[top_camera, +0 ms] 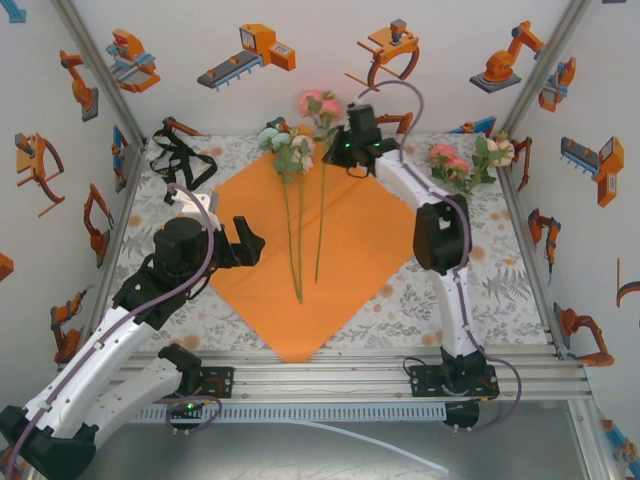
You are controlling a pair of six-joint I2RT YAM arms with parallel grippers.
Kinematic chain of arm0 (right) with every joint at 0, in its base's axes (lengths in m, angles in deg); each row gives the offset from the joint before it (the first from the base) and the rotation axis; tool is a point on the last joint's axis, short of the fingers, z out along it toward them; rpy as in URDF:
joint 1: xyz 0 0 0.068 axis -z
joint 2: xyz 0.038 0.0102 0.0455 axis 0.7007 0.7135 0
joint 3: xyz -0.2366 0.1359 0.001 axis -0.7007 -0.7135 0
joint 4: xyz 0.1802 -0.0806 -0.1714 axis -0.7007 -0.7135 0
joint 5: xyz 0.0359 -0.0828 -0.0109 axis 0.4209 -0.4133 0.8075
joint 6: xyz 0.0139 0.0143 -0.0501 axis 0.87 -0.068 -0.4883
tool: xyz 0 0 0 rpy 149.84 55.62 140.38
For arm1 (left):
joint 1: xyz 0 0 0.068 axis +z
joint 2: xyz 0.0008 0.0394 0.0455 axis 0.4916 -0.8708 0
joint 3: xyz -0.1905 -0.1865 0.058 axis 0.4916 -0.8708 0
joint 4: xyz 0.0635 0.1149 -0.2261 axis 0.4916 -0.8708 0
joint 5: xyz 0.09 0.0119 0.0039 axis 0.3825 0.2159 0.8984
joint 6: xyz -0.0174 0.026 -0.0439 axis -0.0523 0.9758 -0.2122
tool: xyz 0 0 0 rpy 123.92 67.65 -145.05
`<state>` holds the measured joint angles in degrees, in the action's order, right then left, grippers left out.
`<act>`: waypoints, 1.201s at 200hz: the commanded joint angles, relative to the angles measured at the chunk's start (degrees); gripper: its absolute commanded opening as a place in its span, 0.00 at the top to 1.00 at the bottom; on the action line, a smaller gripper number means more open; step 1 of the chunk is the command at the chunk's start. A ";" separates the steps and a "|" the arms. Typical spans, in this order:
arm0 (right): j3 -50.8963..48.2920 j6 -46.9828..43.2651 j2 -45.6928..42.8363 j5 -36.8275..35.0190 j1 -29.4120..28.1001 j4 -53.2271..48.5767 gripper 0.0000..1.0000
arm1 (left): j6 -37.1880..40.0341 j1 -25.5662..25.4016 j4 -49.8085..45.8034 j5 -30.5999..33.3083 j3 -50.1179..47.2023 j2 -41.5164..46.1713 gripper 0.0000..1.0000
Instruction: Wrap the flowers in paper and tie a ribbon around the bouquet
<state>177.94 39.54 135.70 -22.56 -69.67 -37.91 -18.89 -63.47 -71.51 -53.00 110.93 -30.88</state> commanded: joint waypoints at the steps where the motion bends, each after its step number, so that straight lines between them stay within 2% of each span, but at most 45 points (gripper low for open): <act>1: 4.44 0.08 3.09 2.85 -0.08 0.54 1.00 | -0.37 0.57 -1.90 -0.34 0.12 1.12 0.02; 20: 3.70 1.30 4.36 2.40 -0.59 -0.33 1.00 | -0.14 0.64 -2.75 -0.45 0.28 1.11 0.02; 57: -3.89 5.17 3.38 -0.72 -3.31 5.67 1.00 | -0.27 0.89 -0.19 -1.14 -0.21 0.07 0.02; 90: -3.21 5.23 5.15 -1.07 -3.90 4.47 1.00 | 0.62 0.97 -1.12 -1.60 1.18 -1.16 0.02; 110: -4.20 4.46 3.93 -1.81 -3.90 3.79 0.86 | 0.40 1.05 -1.04 -1.24 0.62 -0.73 0.02; 134: -5.84 3.00 0.99 -1.15 -3.68 3.87 0.74 | -0.23 1.08 -0.08 -1.63 -0.45 -0.70 0.02; 179: -12.21 0.41 -8.07 0.46 -1.61 4.16 0.62 | -0.85 1.16 0.20 -3.62 -0.97 -1.40 0.02; 195: -15.73 -0.45 -12.34 0.53 -0.03 4.18 0.60 | -0.90 1.19 3.03 -7.52 -2.32 -1.00 0.02; 212: -20.43 -2.93 -17.62 -0.09 2.43 4.02 0.60 | -0.13 1.08 8.49 -16.69 -3.73 -0.97 0.02; 228: -25.64 -7.80 -23.14 -4.84 5.80 2.84 0.59 | -0.71 0.71 14.43 -25.33 -4.60 -1.38 0.02; 240: -29.31 -11.76 -26.41 -9.27 9.28 1.70 0.58 | -1.01 -0.16 18.14 -29.36 -4.78 -2.21 0.02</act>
<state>154.14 36.27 115.72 -23.66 -66.15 -34.43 -19.15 -62.74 -64.28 -68.50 106.78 -32.61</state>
